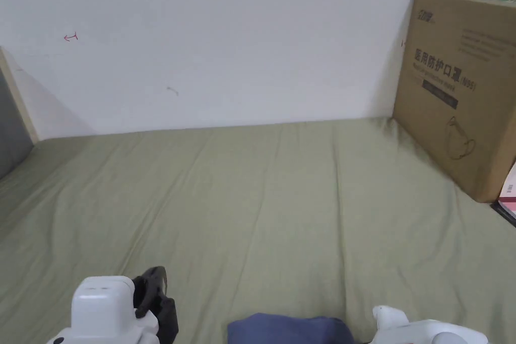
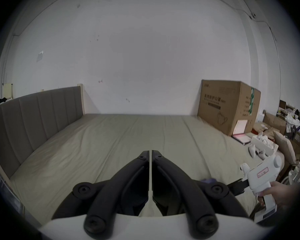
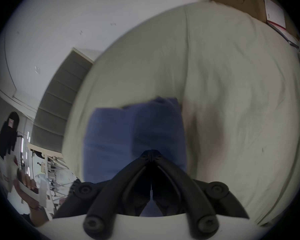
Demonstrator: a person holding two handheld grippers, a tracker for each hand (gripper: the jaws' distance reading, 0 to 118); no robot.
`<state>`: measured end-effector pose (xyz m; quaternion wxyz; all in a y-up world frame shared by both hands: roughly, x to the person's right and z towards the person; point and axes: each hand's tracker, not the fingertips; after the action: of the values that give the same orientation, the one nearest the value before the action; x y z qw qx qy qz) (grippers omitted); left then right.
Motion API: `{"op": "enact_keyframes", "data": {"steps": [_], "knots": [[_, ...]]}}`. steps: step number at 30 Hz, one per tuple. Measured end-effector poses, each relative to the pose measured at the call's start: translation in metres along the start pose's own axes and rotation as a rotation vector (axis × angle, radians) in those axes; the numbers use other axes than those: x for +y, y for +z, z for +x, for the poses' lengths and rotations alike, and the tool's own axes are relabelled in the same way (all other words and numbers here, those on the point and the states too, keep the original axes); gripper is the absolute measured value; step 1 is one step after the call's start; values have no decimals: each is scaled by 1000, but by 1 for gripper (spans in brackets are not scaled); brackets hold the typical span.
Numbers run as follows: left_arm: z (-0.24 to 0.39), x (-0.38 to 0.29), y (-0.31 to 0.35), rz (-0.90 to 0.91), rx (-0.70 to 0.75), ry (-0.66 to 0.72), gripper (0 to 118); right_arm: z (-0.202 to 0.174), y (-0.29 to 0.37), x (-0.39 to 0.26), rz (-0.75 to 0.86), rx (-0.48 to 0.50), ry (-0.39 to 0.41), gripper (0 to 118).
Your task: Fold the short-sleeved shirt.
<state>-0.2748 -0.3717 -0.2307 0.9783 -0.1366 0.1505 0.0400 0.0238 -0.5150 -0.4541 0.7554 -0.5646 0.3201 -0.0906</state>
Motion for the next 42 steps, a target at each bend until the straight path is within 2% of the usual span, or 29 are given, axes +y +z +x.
{"op": "enact_keyframes", "data": {"steps": [2, 3, 5, 8, 9, 10, 12, 13, 14, 15, 16, 17, 20, 23, 25, 26, 27, 28, 29, 30, 31, 33, 37, 39, 42], "knots": [[-8, -7, -9, -73, -70, 34, 3, 9, -5, 1, 0, 18, -20, 0], [-15, -10, -17, -133, -144, 83, 3, 14, -5, 2, 1, 61, -61, 0], [-31, -17, -35, -236, -285, 213, 3, 19, -3, 1, 1, 71, -74, 0], [-55, -40, -80, -497, -537, 491, 4, 24, -4, -1, 0, 94, -79, 0], [-61, -54, -93, -568, -592, 588, 9, 25, -4, -2, 1, 101, -79, 0], [-64, -66, -104, -603, -622, 649, 19, 26, -4, -2, 1, 106, -79, 0], [-66, -89, -123, -670, -661, 685, 55, 26, -4, -2, 1, 112, -78, 0], [-65, -96, -131, -700, -673, 678, 74, 26, -5, -2, -2, 113, -73, 0], [-61, -107, -140, -744, -693, 680, 107, 26, -5, -2, -6, 111, -65, 0], [-54, -118, -150, -786, -703, 687, 118, 25, -5, -2, -7, 108, -57, 0], [-46, -129, -156, -828, -726, 692, 116, 25, -6, -2, -9, 106, -52, 0], [-38, -142, -170, -819, -758, 749, 117, 24, -6, -2, -10, 103, -50, 0], [-12, -170, -194, -948, -812, 859, 118, 23, -6, -1, -14, 99, -43, 0], [3, -177, -207, -879, -946, 891, 118, 26, -6, -2, -13, 108, -56, 0], [4, -187, -212, -858, -905, 938, 115, 29, -7, -3, -8, 115, -72, 0], [3, -191, -214, -847, -880, 943, 91, 32, -7, -5, -1, 128, -89, 0], [0, -178, -198, -830, -868, 916, 47, 34, -7, -6, 4, 138, -105, 0], [-6, -174, -191, -806, -796, 853, 33, 35, -7, -7, 8, 146, -117, 0], [-13, -182, -191, -839, -635, 735, 32, 37, -7, -8, 11, 153, -129, 0], [-17, -192, -190, -863, -698, 779, 32, 37, -7, -9, 6, 212, -152, 0], [-23, -187, -189, -820, -795, 904, 32, 38, -6, -9, 9, 150, -150, 0], [-19, -176, -186, -850, -744, 809, 32, 30, -3, -6, 0, 142, -155, 0], [-30, -153, -175, -814, -784, 824, 33, 2, 22, -4, 61, 38, -69, 0], [-45, -131, -167, -766, -800, 838, 33, -11, 46, -7, 117, 77, -61, 0], [-93, -107, -149, -711, -750, 790, 33, -27, 81, -15, 149, 164, -119, 0]]}}
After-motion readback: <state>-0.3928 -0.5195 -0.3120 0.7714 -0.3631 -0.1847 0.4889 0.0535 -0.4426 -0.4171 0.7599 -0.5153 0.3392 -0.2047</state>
